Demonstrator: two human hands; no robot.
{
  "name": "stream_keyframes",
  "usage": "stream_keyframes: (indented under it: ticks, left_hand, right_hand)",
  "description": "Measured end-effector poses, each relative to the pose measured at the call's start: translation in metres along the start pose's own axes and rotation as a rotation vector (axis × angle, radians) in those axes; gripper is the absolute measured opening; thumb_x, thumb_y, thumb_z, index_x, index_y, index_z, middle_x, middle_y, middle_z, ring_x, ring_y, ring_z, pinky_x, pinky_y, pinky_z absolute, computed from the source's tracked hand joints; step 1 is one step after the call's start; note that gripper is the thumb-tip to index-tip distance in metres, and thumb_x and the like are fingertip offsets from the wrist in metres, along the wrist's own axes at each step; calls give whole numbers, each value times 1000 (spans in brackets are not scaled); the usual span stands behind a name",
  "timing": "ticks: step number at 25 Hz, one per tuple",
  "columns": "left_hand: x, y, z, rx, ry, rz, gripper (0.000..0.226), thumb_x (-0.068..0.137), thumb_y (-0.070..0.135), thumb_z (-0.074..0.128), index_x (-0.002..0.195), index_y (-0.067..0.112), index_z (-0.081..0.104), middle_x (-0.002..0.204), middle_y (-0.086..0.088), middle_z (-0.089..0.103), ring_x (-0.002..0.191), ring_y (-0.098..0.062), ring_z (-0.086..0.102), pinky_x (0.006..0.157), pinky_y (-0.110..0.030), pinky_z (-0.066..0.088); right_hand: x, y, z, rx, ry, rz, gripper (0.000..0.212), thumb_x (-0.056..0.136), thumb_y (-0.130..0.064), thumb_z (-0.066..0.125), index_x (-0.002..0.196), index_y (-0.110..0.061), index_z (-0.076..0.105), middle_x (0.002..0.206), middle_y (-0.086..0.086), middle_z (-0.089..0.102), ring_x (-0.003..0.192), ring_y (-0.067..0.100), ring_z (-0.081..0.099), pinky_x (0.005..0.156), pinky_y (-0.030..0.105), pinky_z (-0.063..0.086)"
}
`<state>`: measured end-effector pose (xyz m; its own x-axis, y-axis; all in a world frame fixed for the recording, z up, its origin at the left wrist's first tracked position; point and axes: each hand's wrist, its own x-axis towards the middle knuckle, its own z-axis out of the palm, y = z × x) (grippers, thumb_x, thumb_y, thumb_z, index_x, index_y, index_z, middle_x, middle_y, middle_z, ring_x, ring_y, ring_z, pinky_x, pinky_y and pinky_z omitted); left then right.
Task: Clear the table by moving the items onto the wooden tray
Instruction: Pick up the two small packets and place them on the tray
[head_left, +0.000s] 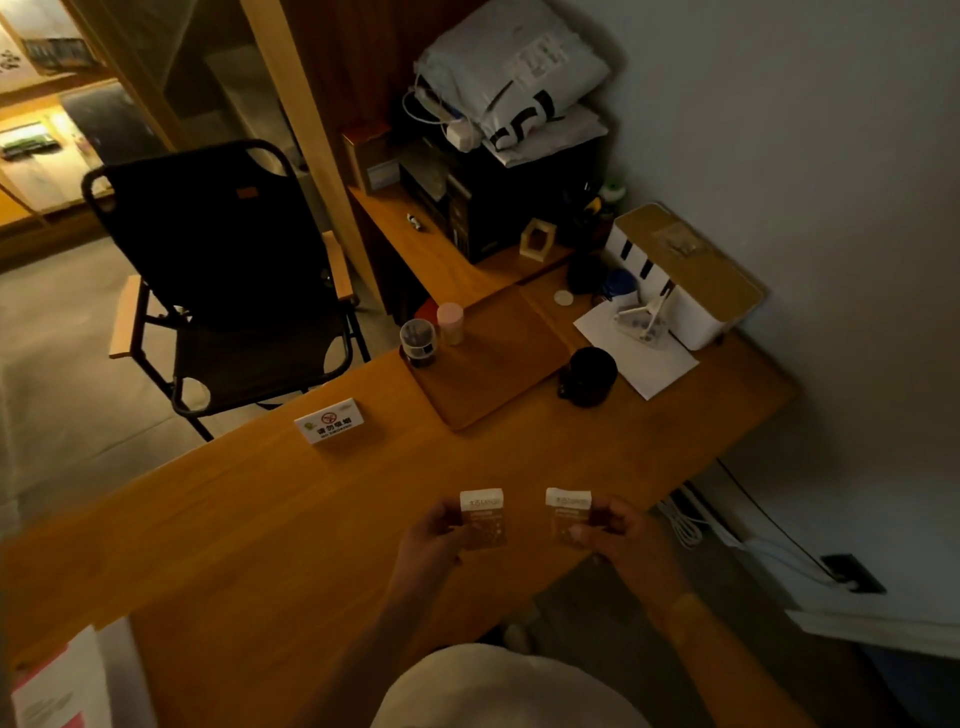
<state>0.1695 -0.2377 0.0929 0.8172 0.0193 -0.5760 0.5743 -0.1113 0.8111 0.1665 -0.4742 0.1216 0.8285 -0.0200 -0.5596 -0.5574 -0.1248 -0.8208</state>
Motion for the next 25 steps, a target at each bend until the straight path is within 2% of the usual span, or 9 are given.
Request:
stream_keyframes:
  ticks: [3,5,9,14,18,25]
  left_hand:
    - [13,1,-7,-24,-10,-13,21,91,8,62,100,27,65,95,9,72,75,-6,66,61,-21,48]
    - [19,1,-12,-60,-18,-21,21,90,9,63,98,27,66,90,13,73,71,-3,67,59,-18,48]
    - [28,3,-22,-73,-22,-37,19,89,11,65,99,27,66,88,15,73,70,-2,66,59,-18,47]
    - [35,2,-30,-97,16,-48,19,89,12,65,103,25,65,92,14,73,71,0,66,58,-16,47]
    - [47,10,-28,-130,58,-70,19,88,12,67,104,23,66,93,12,74,75,-1,69,54,-9,46]
    - [71,38,9,-231,206,-98,20,87,7,66,102,20,66,92,8,74,71,5,67,55,-8,49]
  right_hand:
    - [15,-10,10,-20,11,17,29,83,-6,72,110,-19,69,106,-2,74,99,13,69,78,26,58]
    - [22,-15,17,-48,16,23,29,83,-7,73,108,-21,69,104,-4,75,97,15,69,83,35,55]
    - [36,-22,25,-77,6,8,26,82,-8,73,99,-27,69,95,-11,75,84,8,69,67,22,51]
    - [58,-26,28,-57,-35,18,28,81,-2,73,98,-23,68,90,-12,74,74,-4,70,56,8,50]
    - [85,-33,24,-79,-110,18,28,80,-5,75,101,-22,69,97,-7,75,81,-1,72,61,9,52]
    - [156,-61,-4,-232,-237,-17,30,75,-17,81,95,-34,68,93,-15,74,91,4,70,74,19,55]
